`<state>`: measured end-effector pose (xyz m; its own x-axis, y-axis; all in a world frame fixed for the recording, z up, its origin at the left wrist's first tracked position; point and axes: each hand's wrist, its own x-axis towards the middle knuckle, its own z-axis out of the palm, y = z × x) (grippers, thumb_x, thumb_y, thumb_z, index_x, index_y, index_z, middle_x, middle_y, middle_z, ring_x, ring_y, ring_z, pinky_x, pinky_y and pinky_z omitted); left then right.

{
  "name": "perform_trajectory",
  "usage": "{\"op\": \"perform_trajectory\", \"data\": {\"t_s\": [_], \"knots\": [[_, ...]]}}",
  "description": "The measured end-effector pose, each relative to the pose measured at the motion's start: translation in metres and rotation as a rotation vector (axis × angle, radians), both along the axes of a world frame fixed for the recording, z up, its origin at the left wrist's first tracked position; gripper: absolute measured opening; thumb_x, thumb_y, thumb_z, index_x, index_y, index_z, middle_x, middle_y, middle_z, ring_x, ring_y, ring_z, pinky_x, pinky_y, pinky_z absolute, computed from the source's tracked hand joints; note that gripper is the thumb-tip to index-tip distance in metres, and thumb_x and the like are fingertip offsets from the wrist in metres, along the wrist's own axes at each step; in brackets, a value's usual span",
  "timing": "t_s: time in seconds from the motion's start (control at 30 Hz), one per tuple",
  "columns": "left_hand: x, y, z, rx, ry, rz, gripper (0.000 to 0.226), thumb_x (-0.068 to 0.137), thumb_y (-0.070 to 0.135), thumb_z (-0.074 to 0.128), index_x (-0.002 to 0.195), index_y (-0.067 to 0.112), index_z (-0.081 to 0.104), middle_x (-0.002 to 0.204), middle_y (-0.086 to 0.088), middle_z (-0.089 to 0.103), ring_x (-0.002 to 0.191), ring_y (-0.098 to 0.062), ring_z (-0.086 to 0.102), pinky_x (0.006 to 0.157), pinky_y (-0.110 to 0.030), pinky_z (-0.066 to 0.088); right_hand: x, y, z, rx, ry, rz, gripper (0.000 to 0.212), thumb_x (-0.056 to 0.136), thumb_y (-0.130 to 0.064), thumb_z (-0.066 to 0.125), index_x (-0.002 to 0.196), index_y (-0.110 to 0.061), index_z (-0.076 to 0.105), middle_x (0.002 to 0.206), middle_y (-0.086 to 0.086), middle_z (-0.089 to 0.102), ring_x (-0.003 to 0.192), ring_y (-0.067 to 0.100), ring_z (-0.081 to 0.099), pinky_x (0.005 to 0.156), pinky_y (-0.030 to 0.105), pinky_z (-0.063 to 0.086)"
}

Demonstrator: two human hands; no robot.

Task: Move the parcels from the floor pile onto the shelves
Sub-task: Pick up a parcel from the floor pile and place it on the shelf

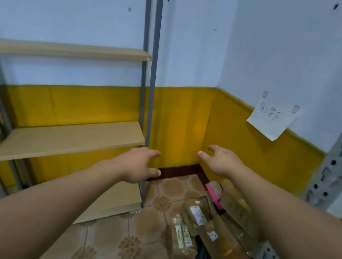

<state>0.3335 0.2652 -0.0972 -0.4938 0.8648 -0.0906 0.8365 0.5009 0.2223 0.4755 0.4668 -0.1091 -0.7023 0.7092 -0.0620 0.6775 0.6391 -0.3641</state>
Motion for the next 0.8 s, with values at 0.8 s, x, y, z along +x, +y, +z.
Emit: {"op": "perform_trajectory", "data": {"t_s": [0.8], "knots": [[-0.099,0.374,-0.161,-0.388,-0.283,-0.685,0.060,0.083,0.055,0.054,0.138,0.033,0.045,0.140,0.006,0.051,0.122,-0.015,0.051,0.100,-0.037,0.046,0.038,0.201,-0.141,-0.299,-0.221,-0.908,0.072,0.100,-0.061,0.031,0.153,-0.012,0.029,0.156,0.011,0.035,0.140,0.032,0.037,0.111,0.043,0.035]]}}
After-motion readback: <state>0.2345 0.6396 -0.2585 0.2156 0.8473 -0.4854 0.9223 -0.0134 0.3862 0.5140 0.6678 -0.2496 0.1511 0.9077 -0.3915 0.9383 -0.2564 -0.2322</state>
